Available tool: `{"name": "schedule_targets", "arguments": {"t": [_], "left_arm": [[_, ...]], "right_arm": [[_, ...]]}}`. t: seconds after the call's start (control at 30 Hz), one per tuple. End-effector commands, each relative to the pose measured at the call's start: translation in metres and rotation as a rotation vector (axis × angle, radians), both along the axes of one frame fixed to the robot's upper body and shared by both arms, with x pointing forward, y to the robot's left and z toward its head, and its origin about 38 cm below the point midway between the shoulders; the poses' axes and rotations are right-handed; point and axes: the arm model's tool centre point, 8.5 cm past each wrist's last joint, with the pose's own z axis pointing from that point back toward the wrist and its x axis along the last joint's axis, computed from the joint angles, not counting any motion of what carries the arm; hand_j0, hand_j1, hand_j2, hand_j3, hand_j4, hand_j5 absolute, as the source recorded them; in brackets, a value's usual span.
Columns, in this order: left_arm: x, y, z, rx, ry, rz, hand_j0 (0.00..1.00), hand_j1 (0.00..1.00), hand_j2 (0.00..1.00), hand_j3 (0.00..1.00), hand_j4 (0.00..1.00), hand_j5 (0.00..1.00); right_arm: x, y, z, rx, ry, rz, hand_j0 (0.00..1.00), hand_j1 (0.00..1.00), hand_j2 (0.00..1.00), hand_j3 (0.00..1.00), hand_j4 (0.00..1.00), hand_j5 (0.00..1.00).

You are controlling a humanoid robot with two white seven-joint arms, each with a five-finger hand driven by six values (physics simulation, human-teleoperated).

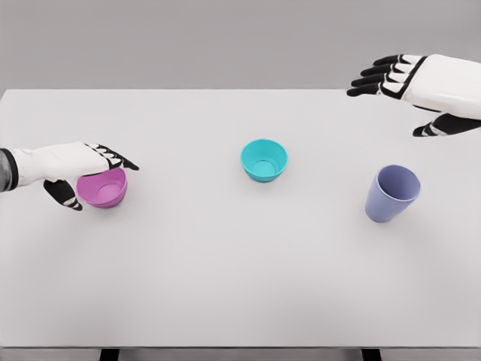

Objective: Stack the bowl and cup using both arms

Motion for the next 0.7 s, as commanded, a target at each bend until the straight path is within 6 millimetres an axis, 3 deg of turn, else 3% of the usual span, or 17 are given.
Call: {"name": "schedule_targets", "arguments": {"t": [0.0,0.1,0.2,0.27,0.67], "left_arm": [[0.002,0.001,-0.003,-0.001,0.003,0.009,1.00,1.00,1.00,1.00,1.00,1.00],[0.003,0.000,-0.004,-0.003,0.004,0.009,1.00,1.00,1.00,1.00,1.00,1.00],[0.008,0.000,-0.010,0.001,0.004,0.019,1.00,1.00,1.00,1.00,1.00,1.00],[0.008,0.000,-0.010,0.004,0.001,0.018,1.00,1.00,1.00,1.00,1.00,1.00],[0.007,-0.002,-0.015,0.007,0.014,0.016,1.00,1.00,1.00,1.00,1.00,1.00]], "right_arm": [[-0.001,-0.002,0.003,0.006,-0.001,0.002,1.00,1.00,1.00,1.00,1.00,1.00],[-0.002,-0.003,0.003,0.010,0.003,-0.002,1.00,1.00,1.00,1.00,1.00,1.00],[-0.010,-0.018,0.001,-0.036,0.027,-0.011,1.00,1.00,1.00,1.00,1.00,1.00],[-0.012,-0.019,-0.009,-0.024,0.060,-0.009,1.00,1.00,1.00,1.00,1.00,1.00],[-0.010,-0.014,-0.011,-0.004,0.062,0.000,1.00,1.00,1.00,1.00,1.00,1.00]]}}
